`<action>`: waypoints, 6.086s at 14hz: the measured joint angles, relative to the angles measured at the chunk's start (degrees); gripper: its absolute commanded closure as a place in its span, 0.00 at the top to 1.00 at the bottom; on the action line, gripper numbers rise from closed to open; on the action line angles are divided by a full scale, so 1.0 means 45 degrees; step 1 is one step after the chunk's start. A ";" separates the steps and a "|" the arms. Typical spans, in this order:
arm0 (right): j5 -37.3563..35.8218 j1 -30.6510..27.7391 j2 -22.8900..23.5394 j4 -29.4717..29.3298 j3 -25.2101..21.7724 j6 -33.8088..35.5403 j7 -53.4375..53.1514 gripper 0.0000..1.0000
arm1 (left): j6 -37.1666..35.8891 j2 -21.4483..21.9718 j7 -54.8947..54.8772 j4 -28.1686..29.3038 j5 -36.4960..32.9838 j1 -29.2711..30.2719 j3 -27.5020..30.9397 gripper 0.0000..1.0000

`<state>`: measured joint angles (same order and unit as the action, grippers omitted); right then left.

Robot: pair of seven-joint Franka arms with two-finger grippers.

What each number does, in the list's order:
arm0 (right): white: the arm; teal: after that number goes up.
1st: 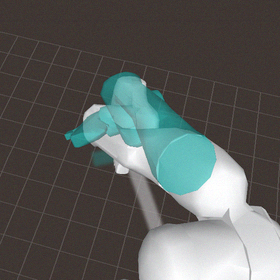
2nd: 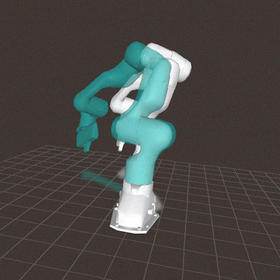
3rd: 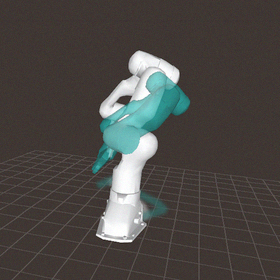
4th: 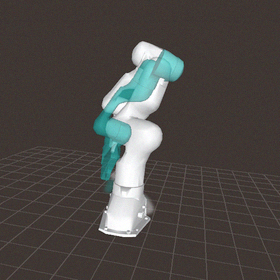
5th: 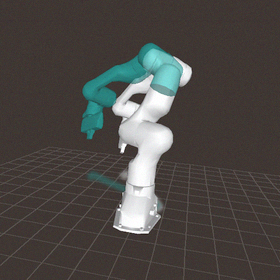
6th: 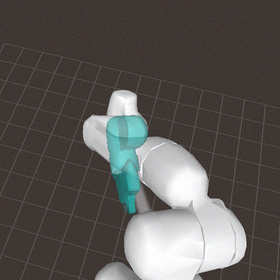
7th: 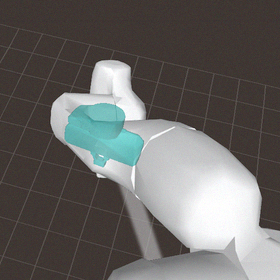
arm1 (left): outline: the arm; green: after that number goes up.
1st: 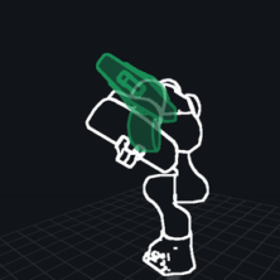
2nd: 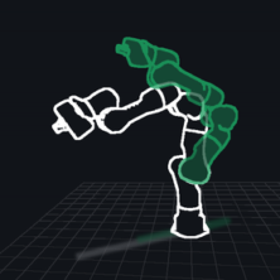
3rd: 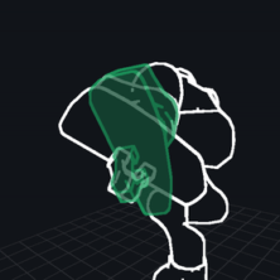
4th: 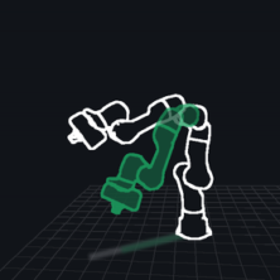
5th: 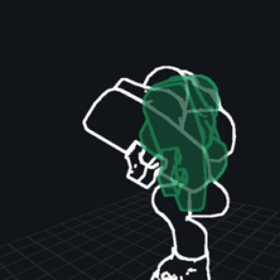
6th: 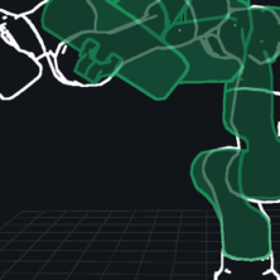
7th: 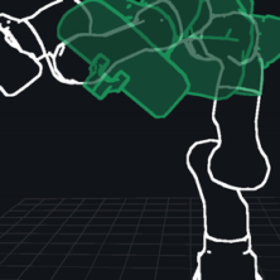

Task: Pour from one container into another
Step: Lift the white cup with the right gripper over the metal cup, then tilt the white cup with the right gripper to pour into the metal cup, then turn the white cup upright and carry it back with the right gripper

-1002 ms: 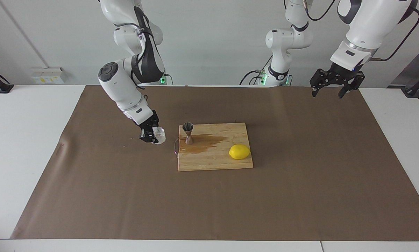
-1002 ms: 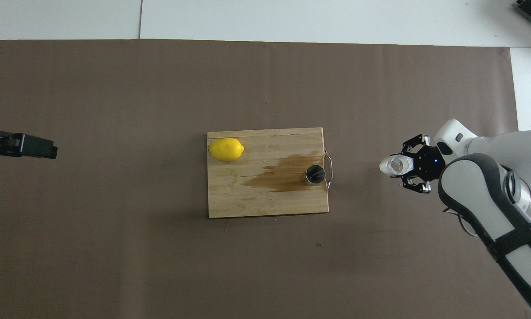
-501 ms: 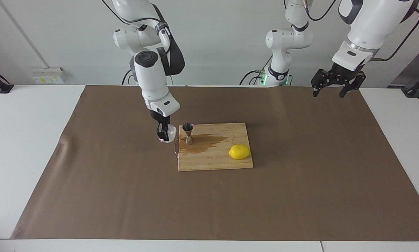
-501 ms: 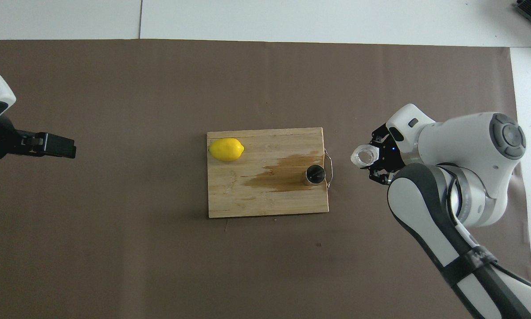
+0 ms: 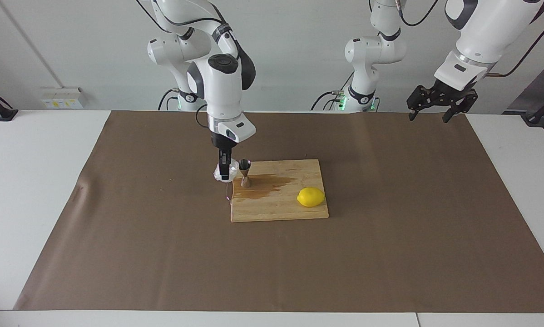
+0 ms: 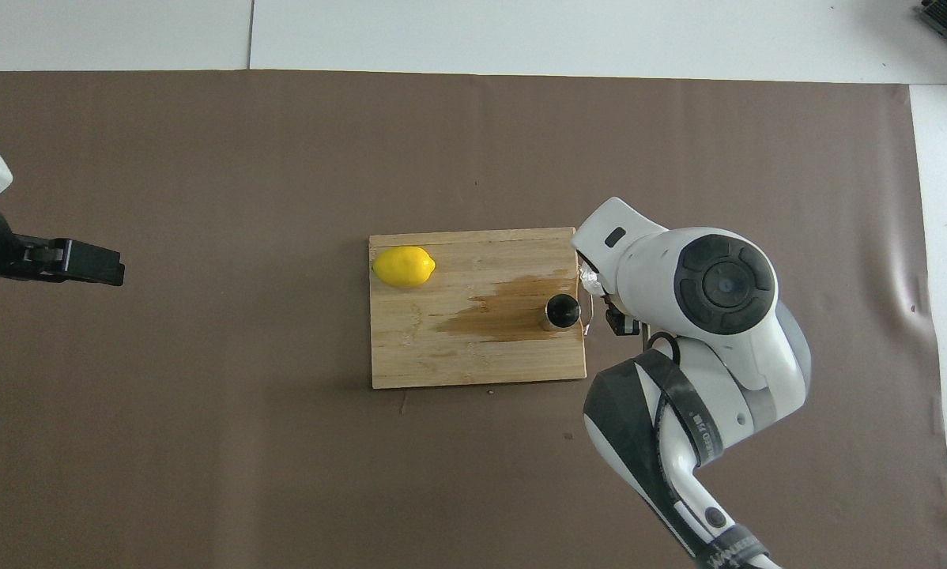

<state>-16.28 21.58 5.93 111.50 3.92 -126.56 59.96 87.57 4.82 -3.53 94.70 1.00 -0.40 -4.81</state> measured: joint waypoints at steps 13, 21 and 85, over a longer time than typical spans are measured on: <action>-0.4161 0.1129 0.0116 -0.0503 0.0172 0.2412 -0.0193 0.00 | -0.0101 0.0001 -0.0088 0.0030 -0.0063 -0.0013 0.0093 1.00; -0.5856 0.2172 0.0220 -0.0447 0.0257 0.3349 -0.0193 0.00 | -0.0109 0.0001 -0.0088 0.0030 -0.0063 -0.0013 0.0094 1.00; -0.5128 0.2132 0.0301 -0.0236 0.0254 0.4097 -0.3041 0.00 | -0.0121 0.0001 -0.0088 0.0030 -0.0064 -0.0013 0.0094 1.00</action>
<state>-39.35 31.18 7.29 110.44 5.06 -108.12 46.28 87.02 4.82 -3.93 94.84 0.72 -0.46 -4.39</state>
